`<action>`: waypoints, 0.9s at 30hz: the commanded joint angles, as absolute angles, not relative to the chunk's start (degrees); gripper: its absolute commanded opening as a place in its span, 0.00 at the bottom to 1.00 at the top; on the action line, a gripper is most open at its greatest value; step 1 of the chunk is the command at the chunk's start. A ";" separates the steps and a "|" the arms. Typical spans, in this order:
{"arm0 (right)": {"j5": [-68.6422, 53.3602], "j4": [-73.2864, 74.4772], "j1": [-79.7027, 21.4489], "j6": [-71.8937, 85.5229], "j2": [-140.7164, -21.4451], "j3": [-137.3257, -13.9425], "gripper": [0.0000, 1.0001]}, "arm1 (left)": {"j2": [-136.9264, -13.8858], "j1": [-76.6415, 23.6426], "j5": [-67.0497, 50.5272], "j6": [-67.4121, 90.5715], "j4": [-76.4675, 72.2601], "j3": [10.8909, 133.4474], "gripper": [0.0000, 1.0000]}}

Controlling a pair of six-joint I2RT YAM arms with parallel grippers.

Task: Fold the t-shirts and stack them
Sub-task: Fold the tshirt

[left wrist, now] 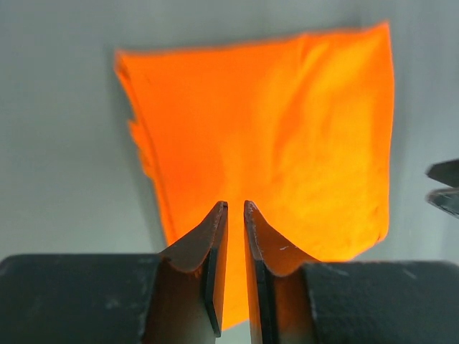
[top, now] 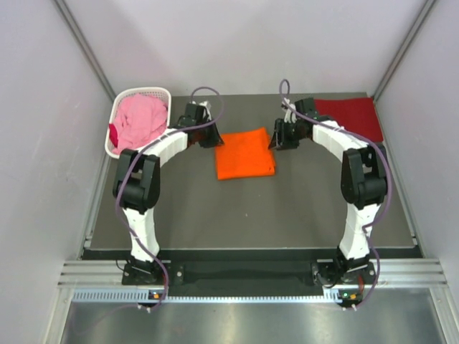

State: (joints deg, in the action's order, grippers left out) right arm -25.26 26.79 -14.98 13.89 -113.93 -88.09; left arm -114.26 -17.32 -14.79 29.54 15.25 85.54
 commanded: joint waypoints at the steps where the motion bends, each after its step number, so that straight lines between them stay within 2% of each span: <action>1: -25.84 27.69 -15.73 9.67 -112.32 -84.47 0.43 | -113.55 -18.28 -16.62 31.20 12.04 81.84 0.20; 6: -23.74 25.23 -15.73 9.23 -112.50 -78.85 0.40 | -115.13 -18.54 -13.89 30.42 12.04 78.66 0.20; 12: -20.74 23.03 -15.82 10.63 -111.98 -75.15 0.26 | -118.21 -18.72 -9.40 28.65 14.85 78.31 0.19; 18: -17.58 26.28 -15.73 13.87 -106.45 -74.71 0.24 | -112.77 -18.72 -9.05 27.86 18.28 81.63 0.20; 23: -19.33 26.90 -17.75 16.87 -102.66 -75.67 0.21 | -108.29 -18.72 -12.56 29.96 19.96 85.96 0.22; 27: -26.86 19.55 -20.21 20.99 -103.96 -76.20 0.18 | -108.63 -20.04 -16.60 32.69 16.26 84.73 0.22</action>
